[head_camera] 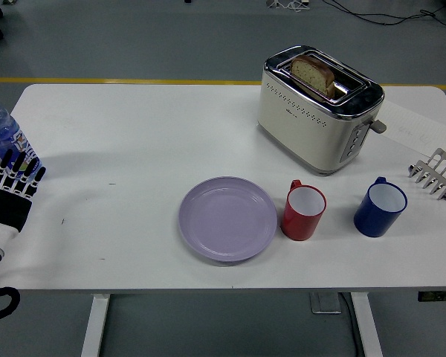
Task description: Push plate across desktop
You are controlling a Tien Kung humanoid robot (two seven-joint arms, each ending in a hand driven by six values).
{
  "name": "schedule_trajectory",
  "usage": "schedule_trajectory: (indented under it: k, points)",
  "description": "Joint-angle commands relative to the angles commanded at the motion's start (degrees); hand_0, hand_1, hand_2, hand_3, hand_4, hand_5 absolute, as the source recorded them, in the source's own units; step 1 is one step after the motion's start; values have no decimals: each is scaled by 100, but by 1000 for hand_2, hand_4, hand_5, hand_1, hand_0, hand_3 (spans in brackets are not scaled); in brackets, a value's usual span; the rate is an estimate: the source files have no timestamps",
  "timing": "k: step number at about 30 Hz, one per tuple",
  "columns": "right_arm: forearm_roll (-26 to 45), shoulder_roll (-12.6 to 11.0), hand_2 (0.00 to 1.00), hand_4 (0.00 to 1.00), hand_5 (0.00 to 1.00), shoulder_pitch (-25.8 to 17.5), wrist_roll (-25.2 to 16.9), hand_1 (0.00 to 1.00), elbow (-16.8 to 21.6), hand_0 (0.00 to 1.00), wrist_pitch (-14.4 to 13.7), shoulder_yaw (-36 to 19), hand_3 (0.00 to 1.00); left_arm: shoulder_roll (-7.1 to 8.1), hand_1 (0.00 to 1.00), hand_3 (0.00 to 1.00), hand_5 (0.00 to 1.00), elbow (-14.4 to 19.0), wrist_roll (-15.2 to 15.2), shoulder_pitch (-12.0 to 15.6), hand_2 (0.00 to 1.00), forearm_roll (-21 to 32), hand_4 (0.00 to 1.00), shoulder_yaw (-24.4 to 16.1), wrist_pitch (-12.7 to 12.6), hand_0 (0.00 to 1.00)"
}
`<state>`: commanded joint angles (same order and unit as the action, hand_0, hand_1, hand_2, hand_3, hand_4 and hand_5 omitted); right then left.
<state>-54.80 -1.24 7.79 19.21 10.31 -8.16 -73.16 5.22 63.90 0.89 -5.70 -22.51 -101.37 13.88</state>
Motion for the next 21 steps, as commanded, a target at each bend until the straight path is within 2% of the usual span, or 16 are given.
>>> schedule_trajectory:
  k: [21]
  points:
    - [-7, -3, 580, 171, 322, 24, 1, 478, 0, 515, 0, 6, 544, -4, 672, 661, 998, -43, 7, -3, 684, -34, 523, -4, -30, 551]
